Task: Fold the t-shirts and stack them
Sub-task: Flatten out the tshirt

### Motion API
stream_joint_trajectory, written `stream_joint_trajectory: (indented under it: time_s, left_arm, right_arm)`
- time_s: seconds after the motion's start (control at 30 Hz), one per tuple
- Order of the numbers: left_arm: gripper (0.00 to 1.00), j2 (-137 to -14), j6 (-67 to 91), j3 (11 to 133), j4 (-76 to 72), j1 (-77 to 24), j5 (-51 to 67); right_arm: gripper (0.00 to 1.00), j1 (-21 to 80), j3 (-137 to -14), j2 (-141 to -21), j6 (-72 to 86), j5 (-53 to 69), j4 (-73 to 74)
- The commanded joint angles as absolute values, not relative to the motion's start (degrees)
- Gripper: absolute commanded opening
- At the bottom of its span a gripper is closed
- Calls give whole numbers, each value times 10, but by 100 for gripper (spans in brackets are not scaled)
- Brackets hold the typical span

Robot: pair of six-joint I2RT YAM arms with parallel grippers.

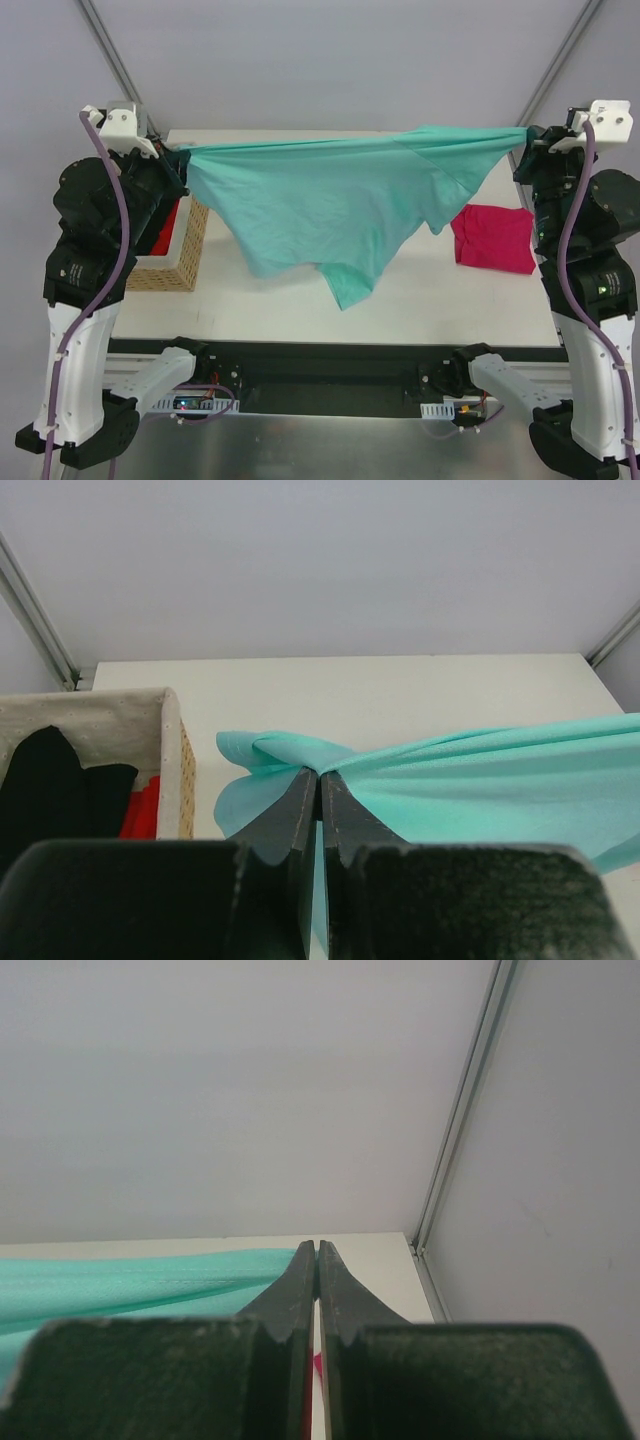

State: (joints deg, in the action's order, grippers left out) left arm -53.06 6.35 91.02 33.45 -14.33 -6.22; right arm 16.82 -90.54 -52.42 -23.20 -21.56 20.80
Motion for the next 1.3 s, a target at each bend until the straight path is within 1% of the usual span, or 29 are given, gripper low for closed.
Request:
stream_joint_trajectory:
  time_s: [0.0,0.3,0.73,1.03,1.27]
  left_arm:
    - [0,-501,39,910,340,-133,-144]
    - [0,-483,34,904,341,-133,-150]
    - [0,-497,37,895,352,-133,-142]
    - [0,-558,40,905,364,-133,-127]
    - [0,-671,34,954,363,-133,-116]
  right_arm:
    - [1,157,-924,-486,-269,-305,168]
    - [1,157,-909,-460,-265,-306,171]
    - [1,157,-919,-472,-252,-298,199]
    - [1,157,-945,-543,-241,-281,222]
    - [1,157,-988,-638,-254,-274,216]
